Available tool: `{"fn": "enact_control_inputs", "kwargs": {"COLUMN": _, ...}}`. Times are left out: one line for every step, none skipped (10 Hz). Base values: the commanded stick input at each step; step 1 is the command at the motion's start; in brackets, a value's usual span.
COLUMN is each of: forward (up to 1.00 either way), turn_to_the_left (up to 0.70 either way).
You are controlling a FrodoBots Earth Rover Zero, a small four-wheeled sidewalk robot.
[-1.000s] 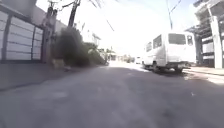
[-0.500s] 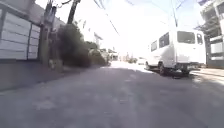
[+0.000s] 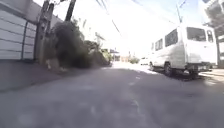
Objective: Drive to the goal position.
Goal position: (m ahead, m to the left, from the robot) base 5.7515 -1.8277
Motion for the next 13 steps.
{"fn": "enact_control_inputs", "kwargs": {"forward": 1.00, "turn_to_the_left": -0.01}}
{"fn": "enact_control_inputs", "kwargs": {"forward": 1.00, "turn_to_the_left": -0.01}}
{"fn": "enact_control_inputs", "kwargs": {"forward": 1.00, "turn_to_the_left": -0.01}}
{"fn": "enact_control_inputs", "kwargs": {"forward": 1.00, "turn_to_the_left": -0.01}}
{"fn": "enact_control_inputs", "kwargs": {"forward": 1.00, "turn_to_the_left": -0.01}}
{"fn": "enact_control_inputs", "kwargs": {"forward": 1.00, "turn_to_the_left": -0.01}}
{"fn": "enact_control_inputs", "kwargs": {"forward": 1.00, "turn_to_the_left": -0.01}}
{"fn": "enact_control_inputs", "kwargs": {"forward": 1.00, "turn_to_the_left": -0.01}}
{"fn": "enact_control_inputs", "kwargs": {"forward": 1.00, "turn_to_the_left": -0.01}}
{"fn": "enact_control_inputs", "kwargs": {"forward": 1.00, "turn_to_the_left": -0.01}}
{"fn": "enact_control_inputs", "kwargs": {"forward": 1.00, "turn_to_the_left": -0.01}}
{"fn": "enact_control_inputs", "kwargs": {"forward": 1.00, "turn_to_the_left": -0.01}}
{"fn": "enact_control_inputs", "kwargs": {"forward": 1.00, "turn_to_the_left": -0.01}}
